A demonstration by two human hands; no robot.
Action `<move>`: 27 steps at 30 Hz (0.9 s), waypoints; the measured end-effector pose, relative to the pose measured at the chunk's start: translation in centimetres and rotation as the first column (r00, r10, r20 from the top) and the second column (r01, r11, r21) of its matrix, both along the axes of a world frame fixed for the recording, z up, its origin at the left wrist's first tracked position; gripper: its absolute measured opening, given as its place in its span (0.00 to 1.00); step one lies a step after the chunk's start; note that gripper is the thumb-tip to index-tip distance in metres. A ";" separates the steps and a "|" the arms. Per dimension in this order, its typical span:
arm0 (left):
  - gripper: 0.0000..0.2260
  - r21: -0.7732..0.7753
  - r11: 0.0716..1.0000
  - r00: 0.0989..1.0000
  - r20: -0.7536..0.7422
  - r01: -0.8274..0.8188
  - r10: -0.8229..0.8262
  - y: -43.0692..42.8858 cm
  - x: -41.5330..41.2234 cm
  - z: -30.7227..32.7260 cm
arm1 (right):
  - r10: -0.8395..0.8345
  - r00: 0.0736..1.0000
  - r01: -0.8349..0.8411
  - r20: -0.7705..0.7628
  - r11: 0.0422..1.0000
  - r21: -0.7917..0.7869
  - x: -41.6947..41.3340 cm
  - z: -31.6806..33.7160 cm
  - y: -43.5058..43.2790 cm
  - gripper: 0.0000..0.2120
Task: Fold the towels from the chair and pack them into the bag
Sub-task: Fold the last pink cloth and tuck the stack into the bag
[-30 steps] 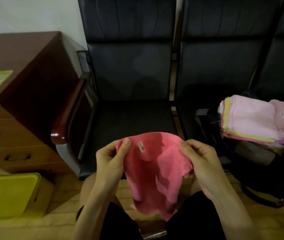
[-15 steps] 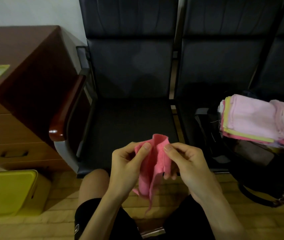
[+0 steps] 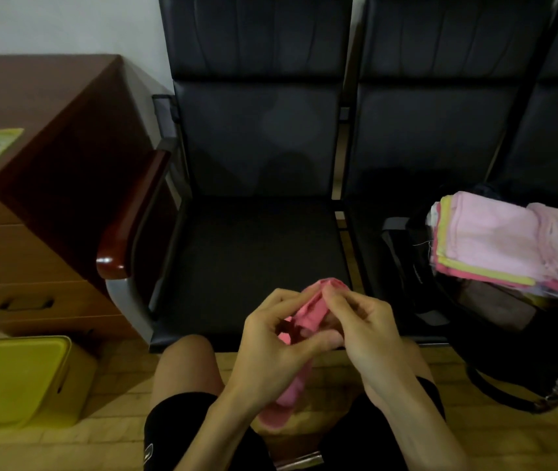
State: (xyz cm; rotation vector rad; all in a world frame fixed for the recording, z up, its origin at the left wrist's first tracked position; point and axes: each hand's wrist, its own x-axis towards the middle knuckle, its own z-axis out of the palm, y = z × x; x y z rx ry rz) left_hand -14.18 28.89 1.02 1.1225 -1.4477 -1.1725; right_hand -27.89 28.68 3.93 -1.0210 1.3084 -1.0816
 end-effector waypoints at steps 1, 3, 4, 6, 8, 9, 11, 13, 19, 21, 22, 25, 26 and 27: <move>0.20 -0.023 1.000 0.999 0.039 -0.011 0.012 -0.1 0.0 -0.1 | 0.023 1.000 -0.023 0.013 1.000 0.006 -0.1 0.2 0.0 0.14; 0.19 -0.040 0.997 0.996 0.063 -0.067 0.069 -0.3 0.0 -0.3 | 0.105 0.994 -0.106 0.035 0.994 0.017 -0.2 0.5 0.2 0.19; 0.17 -0.040 0.996 0.995 0.058 -0.083 0.085 -0.4 0.0 -0.2 | 0.146 0.989 -0.147 0.034 0.989 0.015 -0.3 0.7 0.2 0.20; 0.13 -0.034 0.996 0.996 0.044 -0.082 0.083 -0.5 0.0 -0.2 | 0.186 0.982 -0.186 0.023 0.982 0.010 -0.8 0.9 0.4 0.20; 0.09 -0.031 0.996 0.995 0.036 -0.089 0.090 -1.0 0.2 -0.1 | 0.190 0.982 -0.190 0.007 0.982 0.017 -1.5 0.8 0.5 0.17; 0.08 -0.030 0.995 0.994 0.041 -0.095 0.096 -1.4 0.4 -0.1 | 0.183 0.983 -0.183 -0.008 0.983 0.018 -1.8 0.6 0.5 0.14; 0.07 -0.033 0.996 0.995 0.052 -0.081 0.082 -2.3 0.8 0.2 | 0.115 0.993 -0.115 -0.035 0.993 0.008 -2.6 -0.3 0.3 0.08; 0.08 -0.046 0.999 0.998 0.060 -0.009 0.012 -3.2 1.1 0.9 | -0.010 0.997 0.012 -0.079 1.000 0.016 -3.3 -2.2 -0.3 0.13; 0.07 -0.105 0.963 0.964 0.121 0.248 -0.235 -5.2 1.8 4.1 | 0.165 0.972 -0.151 -0.169 0.984 0.097 -5.3 -5.8 -2.8 0.29; 0.08 -0.090 0.954 0.950 0.159 0.285 -0.269 -5.5 2.2 4.9 | 0.271 0.957 -0.264 -0.101 0.961 0.076 -5.6 -5.3 -3.3 0.17; 0.08 -0.079 0.953 0.945 0.181 0.292 -0.274 -5.5 2.5 5.3 | 0.258 0.964 -0.255 -0.061 0.965 0.053 -5.8 -5.0 -3.6 0.13; 0.10 -0.073 0.962 0.938 0.253 0.265 -0.239 -5.4 3.9 6.2 | 0.065 0.994 -0.069 0.092 0.997 0.044 -7.1 -2.9 -4.9 0.15; 0.10 -0.064 0.968 0.935 0.279 0.243 -0.216 -5.5 4.4 6.2 | 0.044 0.993 -0.045 0.111 0.999 0.003 -7.5 -1.8 -5.1 0.16; 0.09 -0.052 0.972 0.926 0.319 0.228 -0.200 -5.6 5.0 6.1 | 0.057 0.995 -0.051 0.086 0.997 -0.063 -7.7 -0.7 -5.1 0.17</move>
